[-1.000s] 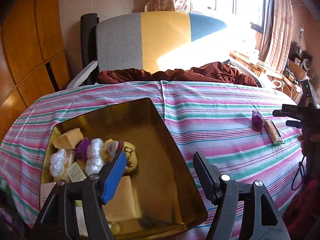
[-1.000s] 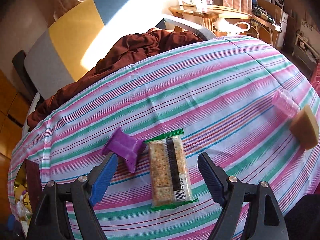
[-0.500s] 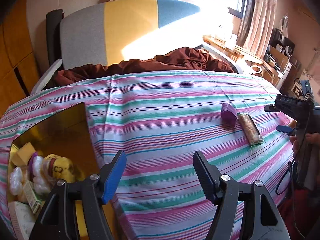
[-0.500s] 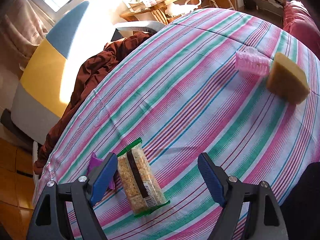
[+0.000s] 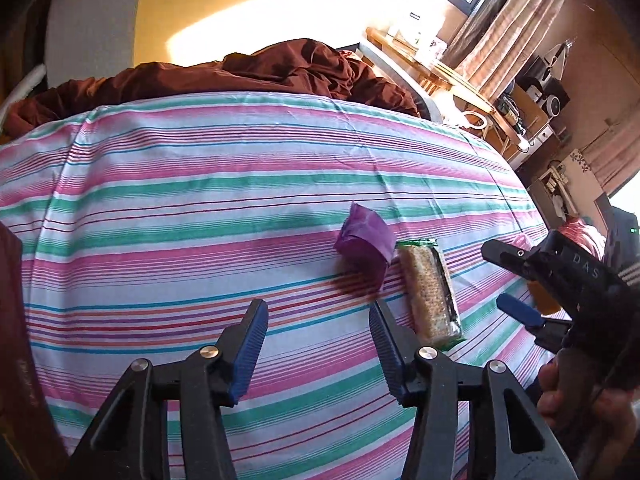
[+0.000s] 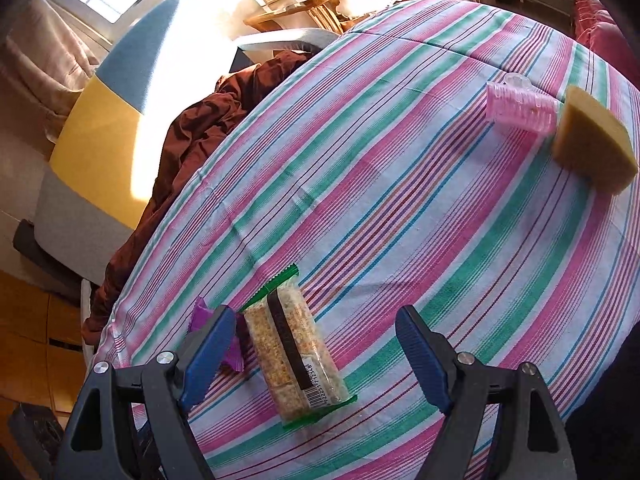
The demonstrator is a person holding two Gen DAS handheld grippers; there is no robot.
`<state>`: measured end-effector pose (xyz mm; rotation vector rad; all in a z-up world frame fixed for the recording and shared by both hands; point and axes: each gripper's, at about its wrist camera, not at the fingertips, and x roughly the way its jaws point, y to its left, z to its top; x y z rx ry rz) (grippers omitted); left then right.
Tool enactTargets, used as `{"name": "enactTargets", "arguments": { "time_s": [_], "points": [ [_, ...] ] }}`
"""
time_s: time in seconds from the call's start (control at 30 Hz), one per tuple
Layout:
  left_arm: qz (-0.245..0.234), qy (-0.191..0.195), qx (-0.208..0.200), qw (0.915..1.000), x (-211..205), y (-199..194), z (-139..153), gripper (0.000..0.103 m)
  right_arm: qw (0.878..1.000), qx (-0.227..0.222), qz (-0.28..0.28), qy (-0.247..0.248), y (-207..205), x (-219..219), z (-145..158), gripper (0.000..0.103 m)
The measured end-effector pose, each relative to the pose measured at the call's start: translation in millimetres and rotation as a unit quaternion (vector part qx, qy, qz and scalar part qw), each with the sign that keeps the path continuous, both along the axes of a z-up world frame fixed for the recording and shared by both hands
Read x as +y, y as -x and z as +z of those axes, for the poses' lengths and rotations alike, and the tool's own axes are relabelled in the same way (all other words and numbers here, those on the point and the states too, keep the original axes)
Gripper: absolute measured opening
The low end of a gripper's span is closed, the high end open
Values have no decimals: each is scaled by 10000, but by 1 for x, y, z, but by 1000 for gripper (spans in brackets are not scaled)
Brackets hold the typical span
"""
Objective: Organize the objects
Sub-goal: 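Grasp the purple packet with the left tool, then grasp the cracker pack with the right tool while left holds the purple packet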
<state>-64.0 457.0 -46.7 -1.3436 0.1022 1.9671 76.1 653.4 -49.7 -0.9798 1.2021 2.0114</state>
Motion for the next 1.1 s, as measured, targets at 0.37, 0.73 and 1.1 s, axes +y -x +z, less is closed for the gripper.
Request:
{"name": "enactTargets", "arguments": {
  "time_s": [0.37,0.73,1.1],
  "points": [
    [514,143,-404,9978,72,21,-27,52,9994,259,-182,115,-12,6,3,84],
    [405,446,32,9982,98,35,-35,55,9994,197,-159,244,-10,9,-3,84],
    [7,313,407,9987,18,4,-35,45,9997,-23,76,230,0,5,-8,84]
  ]
}}
